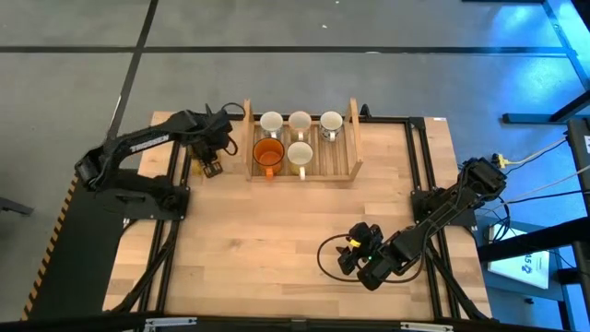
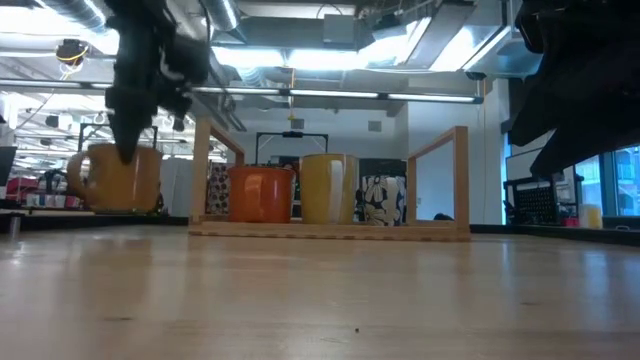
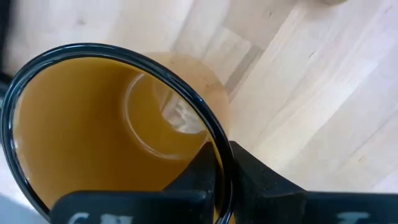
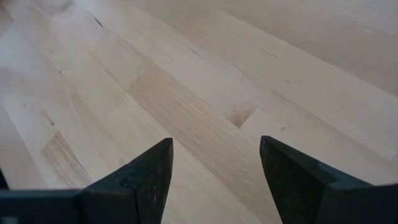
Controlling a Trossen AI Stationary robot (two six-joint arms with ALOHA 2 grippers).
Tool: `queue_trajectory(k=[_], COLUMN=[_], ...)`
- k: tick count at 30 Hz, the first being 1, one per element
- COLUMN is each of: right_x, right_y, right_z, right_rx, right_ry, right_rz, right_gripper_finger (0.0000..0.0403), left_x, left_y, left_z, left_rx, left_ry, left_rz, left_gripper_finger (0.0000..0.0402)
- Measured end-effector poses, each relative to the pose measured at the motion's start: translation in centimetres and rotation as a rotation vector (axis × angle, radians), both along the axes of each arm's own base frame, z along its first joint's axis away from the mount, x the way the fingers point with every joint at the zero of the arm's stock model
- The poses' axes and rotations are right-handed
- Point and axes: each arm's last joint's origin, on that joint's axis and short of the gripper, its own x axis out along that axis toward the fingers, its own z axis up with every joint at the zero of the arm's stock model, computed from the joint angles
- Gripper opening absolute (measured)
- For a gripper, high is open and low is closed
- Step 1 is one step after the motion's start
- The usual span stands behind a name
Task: Place coffee mugs
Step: Put the yellow mug on the shelf
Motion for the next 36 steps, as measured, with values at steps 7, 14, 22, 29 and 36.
queue_trajectory(k=[7, 14, 22, 29, 36], right_x=[0.0, 0.0, 0.0, 0.0, 0.0], right_y=[0.0, 0.0, 0.1, 0.1, 0.1], right_z=[0.0, 0.0, 0.0, 0.0, 0.0], right_rx=[-0.017, -0.023, -0.023, -0.017, -0.017], right_ry=[0.008, 0.017, 0.032, 0.035, 0.035], right_rz=[0.024, 0.047, 0.071, 0.075, 0.075], right_gripper_finger=[0.0229, 0.0229, 0.0229, 0.0229, 0.0229], left_x=[-0.4, 0.2, 2.8, 6.0, 11.7], left_y=[-4.4, -9.4, -15.4, -20.3, -23.0], left_z=[3.3, 5.7, 6.6, 5.8, 3.7], left_rx=[-0.03, -0.073, -0.144, -0.171, -0.167], left_ry=[-0.109, -0.165, -0.231, -0.191, -0.243], left_rz=[0.034, -0.006, -0.095, -0.219, -0.286], left_gripper_finger=[0.0015, 0.0015, 0.0015, 0.0015, 0.0015])
